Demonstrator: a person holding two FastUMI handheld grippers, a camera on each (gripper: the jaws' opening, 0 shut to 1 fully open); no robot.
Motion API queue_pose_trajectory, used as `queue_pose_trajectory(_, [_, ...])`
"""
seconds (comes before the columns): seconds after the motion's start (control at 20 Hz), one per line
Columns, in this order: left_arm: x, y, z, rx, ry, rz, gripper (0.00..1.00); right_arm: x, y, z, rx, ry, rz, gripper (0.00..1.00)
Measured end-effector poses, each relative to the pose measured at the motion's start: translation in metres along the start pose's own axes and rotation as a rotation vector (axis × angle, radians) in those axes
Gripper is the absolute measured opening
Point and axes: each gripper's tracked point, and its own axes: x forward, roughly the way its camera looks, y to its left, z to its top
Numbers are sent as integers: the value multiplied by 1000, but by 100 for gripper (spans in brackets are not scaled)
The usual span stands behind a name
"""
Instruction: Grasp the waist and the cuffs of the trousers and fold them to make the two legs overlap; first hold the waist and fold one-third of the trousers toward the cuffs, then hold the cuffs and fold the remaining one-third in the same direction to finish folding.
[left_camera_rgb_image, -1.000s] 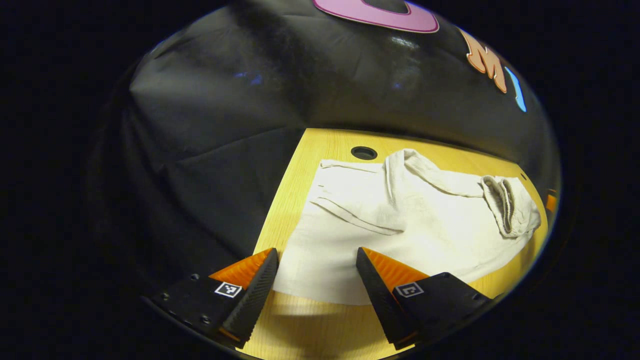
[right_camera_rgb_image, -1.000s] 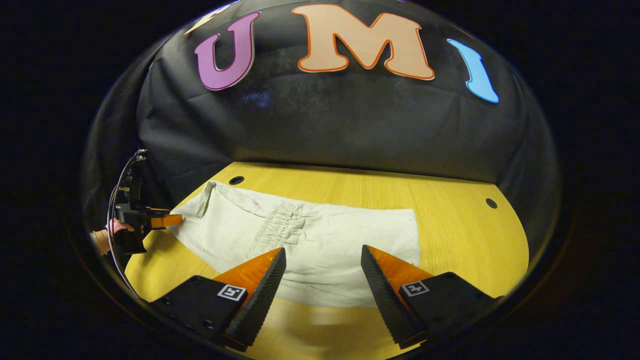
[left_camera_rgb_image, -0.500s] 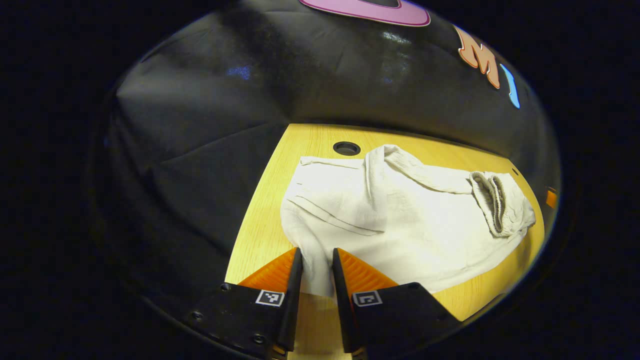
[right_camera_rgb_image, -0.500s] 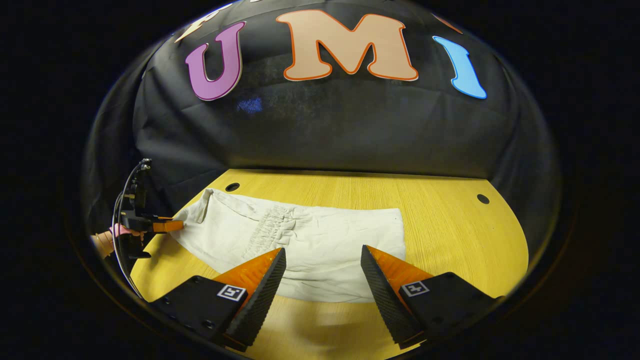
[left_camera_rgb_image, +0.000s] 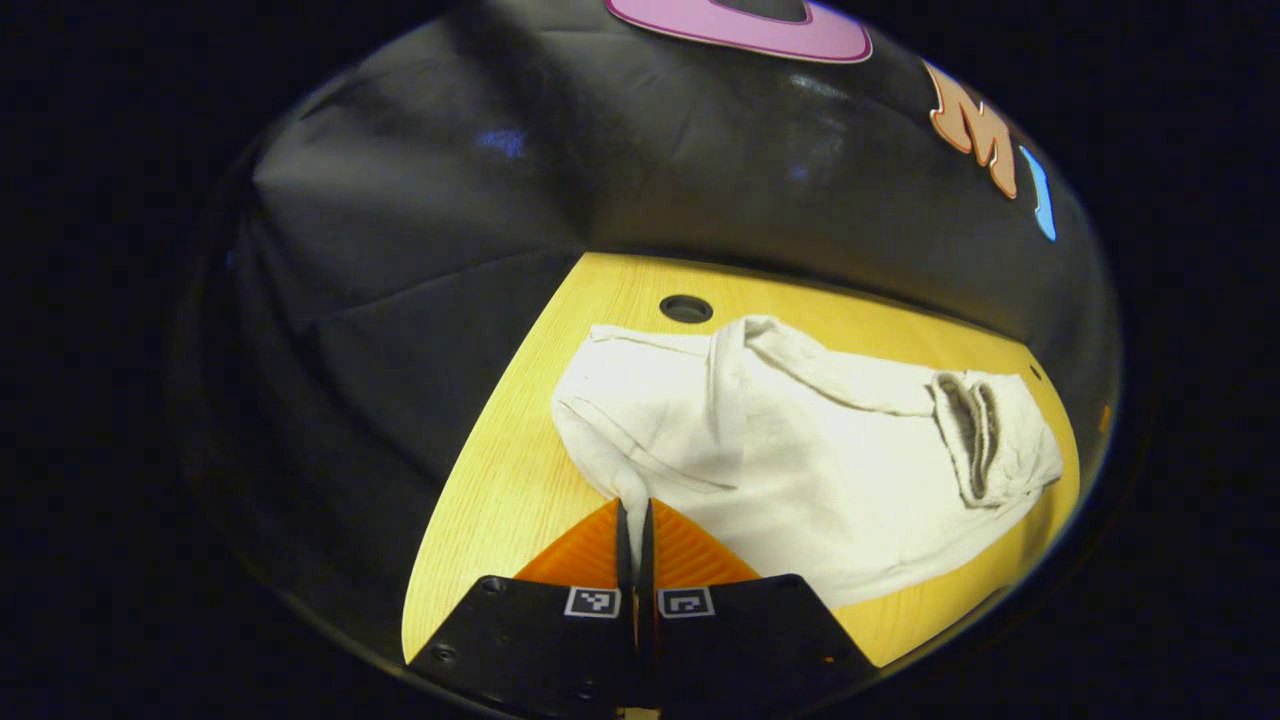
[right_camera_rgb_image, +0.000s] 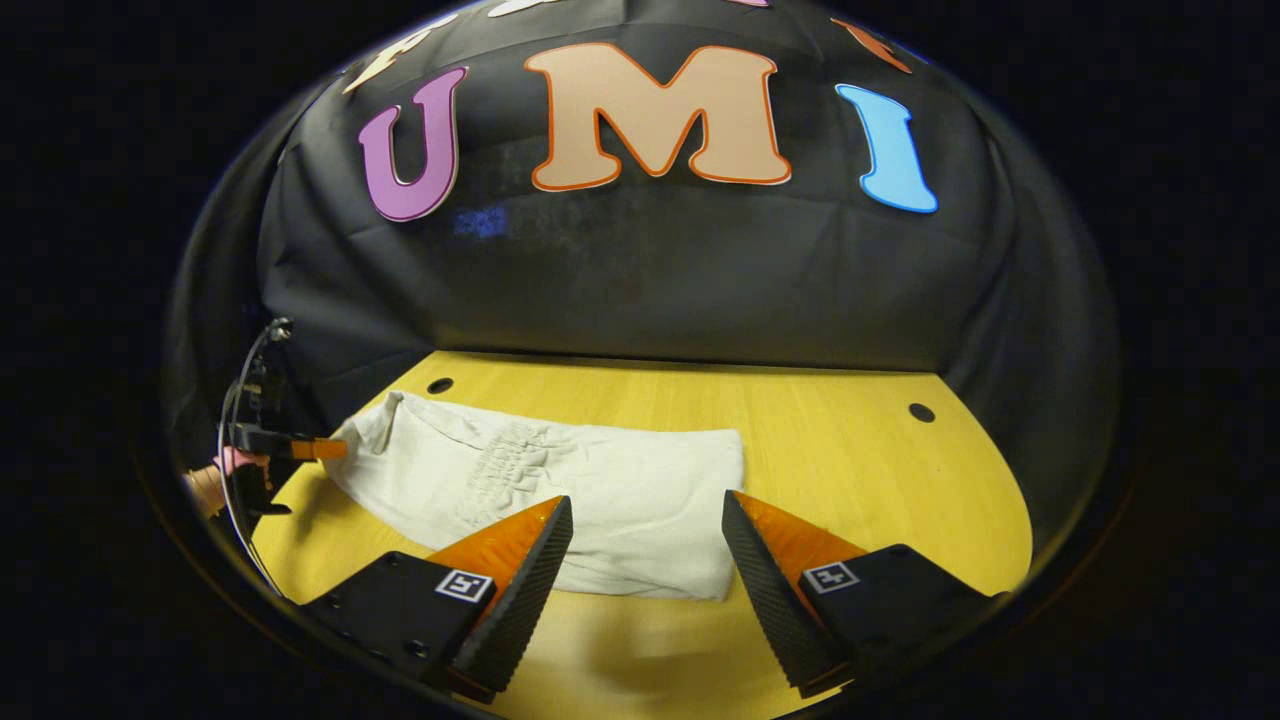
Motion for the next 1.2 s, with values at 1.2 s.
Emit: queue_pose_trajectory(1.2, [-116,-427,110,94,-220,-439,0,-80,-112,-48,4,43,103,97])
